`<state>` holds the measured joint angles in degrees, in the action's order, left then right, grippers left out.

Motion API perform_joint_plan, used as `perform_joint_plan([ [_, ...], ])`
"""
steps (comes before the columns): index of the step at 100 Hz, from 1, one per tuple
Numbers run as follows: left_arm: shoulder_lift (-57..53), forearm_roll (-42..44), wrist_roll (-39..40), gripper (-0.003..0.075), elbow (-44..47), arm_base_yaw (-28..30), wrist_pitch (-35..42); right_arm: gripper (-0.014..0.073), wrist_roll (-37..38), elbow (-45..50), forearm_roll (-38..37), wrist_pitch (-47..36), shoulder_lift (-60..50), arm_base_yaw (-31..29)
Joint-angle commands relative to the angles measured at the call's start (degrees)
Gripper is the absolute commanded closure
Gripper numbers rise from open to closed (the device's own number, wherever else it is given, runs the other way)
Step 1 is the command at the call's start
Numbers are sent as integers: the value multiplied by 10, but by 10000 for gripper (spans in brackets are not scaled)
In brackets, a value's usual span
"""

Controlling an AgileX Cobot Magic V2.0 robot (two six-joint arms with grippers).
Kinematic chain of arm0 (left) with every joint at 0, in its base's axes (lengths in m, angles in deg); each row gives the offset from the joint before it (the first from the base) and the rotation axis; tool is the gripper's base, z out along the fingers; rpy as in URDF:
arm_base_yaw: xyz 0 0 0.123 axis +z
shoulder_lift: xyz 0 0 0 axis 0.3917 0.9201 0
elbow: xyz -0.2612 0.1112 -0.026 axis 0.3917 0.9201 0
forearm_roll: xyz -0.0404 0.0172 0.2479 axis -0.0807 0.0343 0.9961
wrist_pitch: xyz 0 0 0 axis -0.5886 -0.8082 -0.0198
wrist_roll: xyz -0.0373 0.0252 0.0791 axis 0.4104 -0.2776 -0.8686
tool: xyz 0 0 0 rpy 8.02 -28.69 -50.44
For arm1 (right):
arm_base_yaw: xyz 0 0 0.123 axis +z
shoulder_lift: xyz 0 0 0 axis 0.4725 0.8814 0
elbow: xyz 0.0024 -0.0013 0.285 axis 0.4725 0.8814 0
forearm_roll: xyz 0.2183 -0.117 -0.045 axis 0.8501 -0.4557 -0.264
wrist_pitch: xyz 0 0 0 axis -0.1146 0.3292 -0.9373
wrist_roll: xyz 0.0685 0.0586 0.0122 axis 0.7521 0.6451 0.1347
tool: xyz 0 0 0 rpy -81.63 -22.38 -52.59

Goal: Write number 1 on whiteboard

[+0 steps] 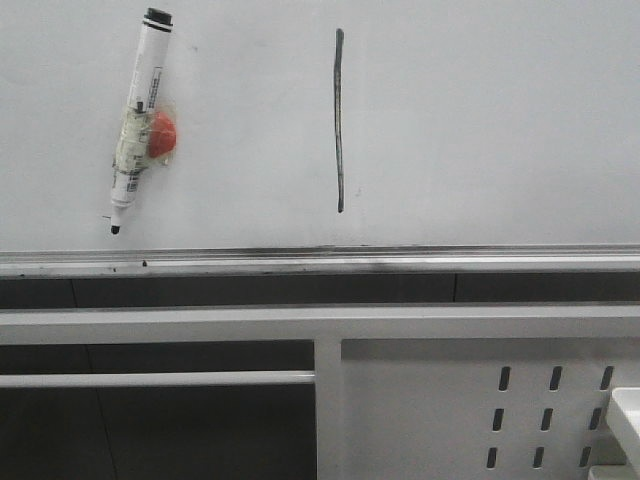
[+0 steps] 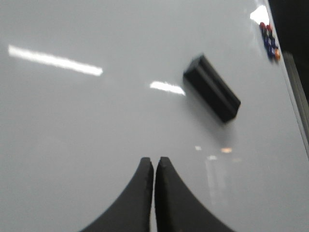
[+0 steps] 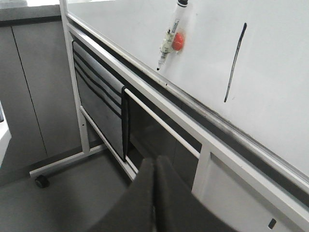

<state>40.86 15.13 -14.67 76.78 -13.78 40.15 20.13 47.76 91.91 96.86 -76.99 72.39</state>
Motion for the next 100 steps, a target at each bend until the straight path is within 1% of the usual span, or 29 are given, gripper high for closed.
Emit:
perform_joint_plan([
  [1,-61,-8,-10,740,-16,22,-43,663,-1,-13,4,-39,5,-4],
  [6,-109,-8,-9,740,-16,54,-148,663,-1,-13,4,-39,5,-4],
  [8,-121,-8,-5,740,-16,62,-175,663,-1,-13,4,-39,5,-4],
  [13,-163,-8,8,740,-16,99,-275,663,-1,-13,4,-39,5,-4],
  [15,-172,-8,13,740,-16,108,-298,663,-1,-13,4,-39,5,-4],
  [20,-207,-8,22,740,-15,147,-385,663,-1,-13,4,-39,5,-4],
  [27,-244,-12,23,740,-14,194,-478,663,-1,-13,4,-39,5,-4],
  [34,-270,-21,27,740,-7,235,-545,663,-1,-13,4,-39,5,-4],
  [44,-293,-43,27,740,8,296,-604,663,-1,-13,4,-39,5,-4],
  [52,-292,-54,27,740,25,334,-632,663,-1,-13,4,-39,5,-4],
  [55,-292,-55,27,740,25,346,-669,663,-1,-13,4,-39,5,-4],
  [65,-292,-55,27,740,24,379,-742,663,-1,-13,4,-39,5,-4],
  [76,-291,-47,27,740,24,381,-812,663,-1,-13,4,-39,5,-4],
  [100,-293,-39,27,740,25,379,-811,663,-1,-13,4,-39,5,-4],
])
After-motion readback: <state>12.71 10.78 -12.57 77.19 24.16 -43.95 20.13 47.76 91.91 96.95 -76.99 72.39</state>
